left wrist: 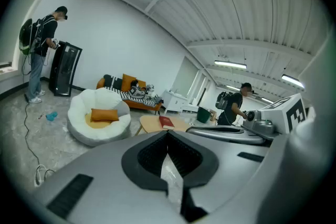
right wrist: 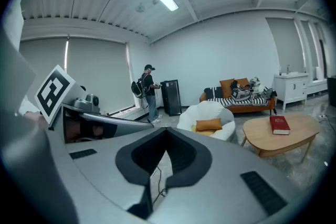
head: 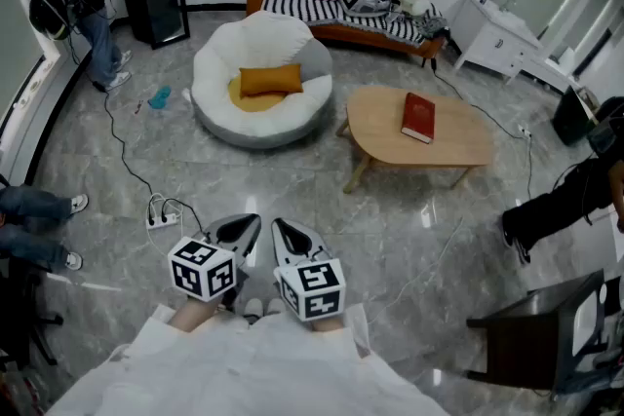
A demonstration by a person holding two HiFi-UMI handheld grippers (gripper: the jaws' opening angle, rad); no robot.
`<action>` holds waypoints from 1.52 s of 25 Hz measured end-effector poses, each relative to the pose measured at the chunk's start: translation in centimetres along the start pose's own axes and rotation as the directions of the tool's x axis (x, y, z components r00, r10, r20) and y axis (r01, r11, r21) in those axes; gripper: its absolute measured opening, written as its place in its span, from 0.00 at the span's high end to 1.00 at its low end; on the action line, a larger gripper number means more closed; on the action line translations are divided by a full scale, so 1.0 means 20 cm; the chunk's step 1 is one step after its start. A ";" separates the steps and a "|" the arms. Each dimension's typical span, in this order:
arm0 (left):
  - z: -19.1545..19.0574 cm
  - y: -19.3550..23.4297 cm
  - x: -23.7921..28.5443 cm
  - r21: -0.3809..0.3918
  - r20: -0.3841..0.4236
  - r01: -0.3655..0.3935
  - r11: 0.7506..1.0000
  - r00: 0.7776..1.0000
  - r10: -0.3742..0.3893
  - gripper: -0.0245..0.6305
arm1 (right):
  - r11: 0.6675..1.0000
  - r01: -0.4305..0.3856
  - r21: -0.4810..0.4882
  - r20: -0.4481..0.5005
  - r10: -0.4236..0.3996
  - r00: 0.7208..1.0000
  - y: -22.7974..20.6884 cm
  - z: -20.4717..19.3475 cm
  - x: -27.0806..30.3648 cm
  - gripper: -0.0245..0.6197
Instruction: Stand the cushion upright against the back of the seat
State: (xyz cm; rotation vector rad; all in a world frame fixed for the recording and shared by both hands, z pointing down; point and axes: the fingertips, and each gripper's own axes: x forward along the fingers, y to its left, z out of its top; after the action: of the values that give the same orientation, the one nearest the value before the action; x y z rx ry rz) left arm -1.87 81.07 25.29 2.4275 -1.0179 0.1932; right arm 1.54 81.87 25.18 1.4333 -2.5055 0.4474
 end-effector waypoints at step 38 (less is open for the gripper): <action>0.17 0.02 0.26 -0.017 0.110 -0.013 1.000 0.994 0.015 0.95 | 0.999 -0.040 0.034 0.060 0.038 0.997 -0.22 0.08 0.09 0.94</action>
State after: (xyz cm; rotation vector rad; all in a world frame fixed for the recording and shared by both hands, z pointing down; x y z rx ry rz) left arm 1.40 75.87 24.09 2.4401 -1.0805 0.0557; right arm 4.39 77.80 24.90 1.4321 -2.5886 0.4649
